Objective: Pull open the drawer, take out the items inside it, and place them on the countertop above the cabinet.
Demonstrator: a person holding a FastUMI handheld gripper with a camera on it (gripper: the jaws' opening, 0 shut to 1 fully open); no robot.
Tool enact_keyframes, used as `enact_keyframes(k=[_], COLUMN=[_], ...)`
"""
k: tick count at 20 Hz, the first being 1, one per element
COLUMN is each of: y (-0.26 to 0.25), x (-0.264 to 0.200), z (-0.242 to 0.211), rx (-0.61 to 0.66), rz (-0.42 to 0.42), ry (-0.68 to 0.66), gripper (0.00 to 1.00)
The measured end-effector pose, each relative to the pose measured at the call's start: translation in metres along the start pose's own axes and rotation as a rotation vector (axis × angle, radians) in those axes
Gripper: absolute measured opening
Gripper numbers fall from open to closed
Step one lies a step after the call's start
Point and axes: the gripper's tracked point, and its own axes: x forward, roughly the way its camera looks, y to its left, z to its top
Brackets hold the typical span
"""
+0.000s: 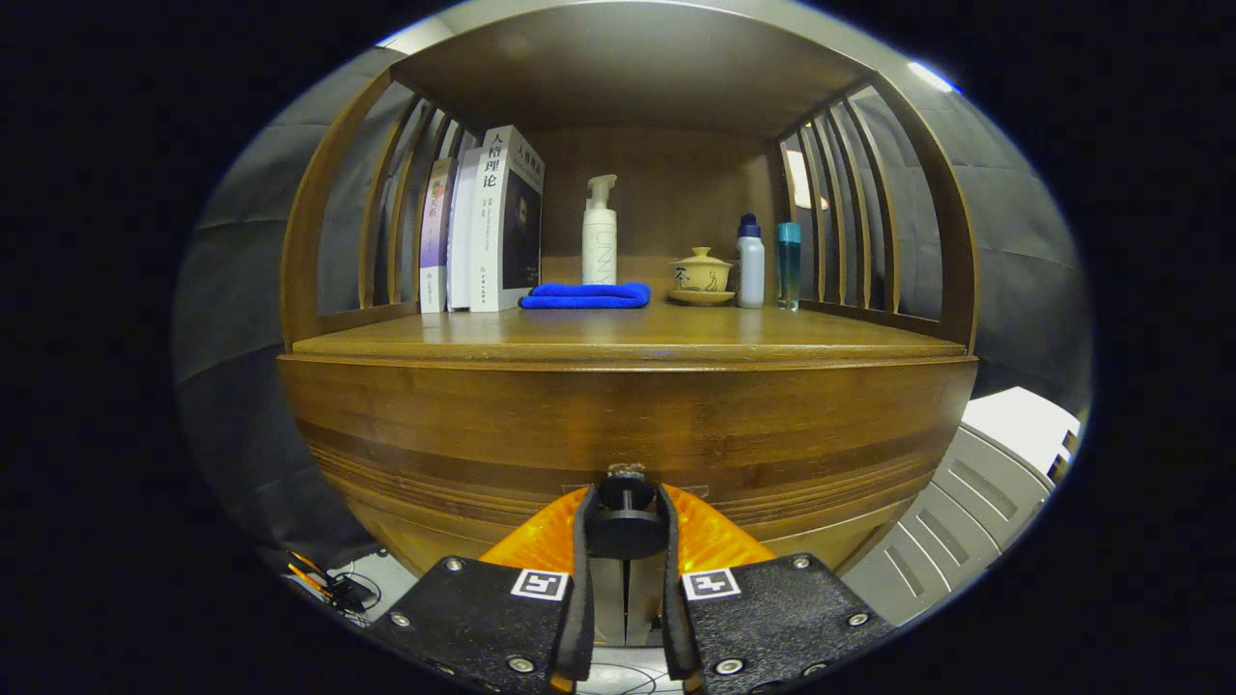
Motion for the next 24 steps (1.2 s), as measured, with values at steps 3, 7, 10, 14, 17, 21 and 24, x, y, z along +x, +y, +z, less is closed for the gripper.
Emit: enact_keyframes(k=[3,7,10,14,17,21,24], y=[-0.005,-0.004,-0.005,-0.005,-0.006,-0.004,-0.002], x=[-0.014,-0.039,-0.061,-0.089,-0.112,-0.141,-0.161], z=[-0.003,-0.008,-0.014,-0.02,-0.028,-0.037,-0.043], rx=[0.008,0.009,0.033,0.04,0.004,-0.004,0.007], rz=[0.001,-0.007,0.007,0.021,0.023,0.006,0.025], ry=[-0.013,-0.012,-0.004,-0.006,-0.001,0.04,0.056], gripper=[0.29,0.29,0.29,0.29,0.29,0.29,0.29])
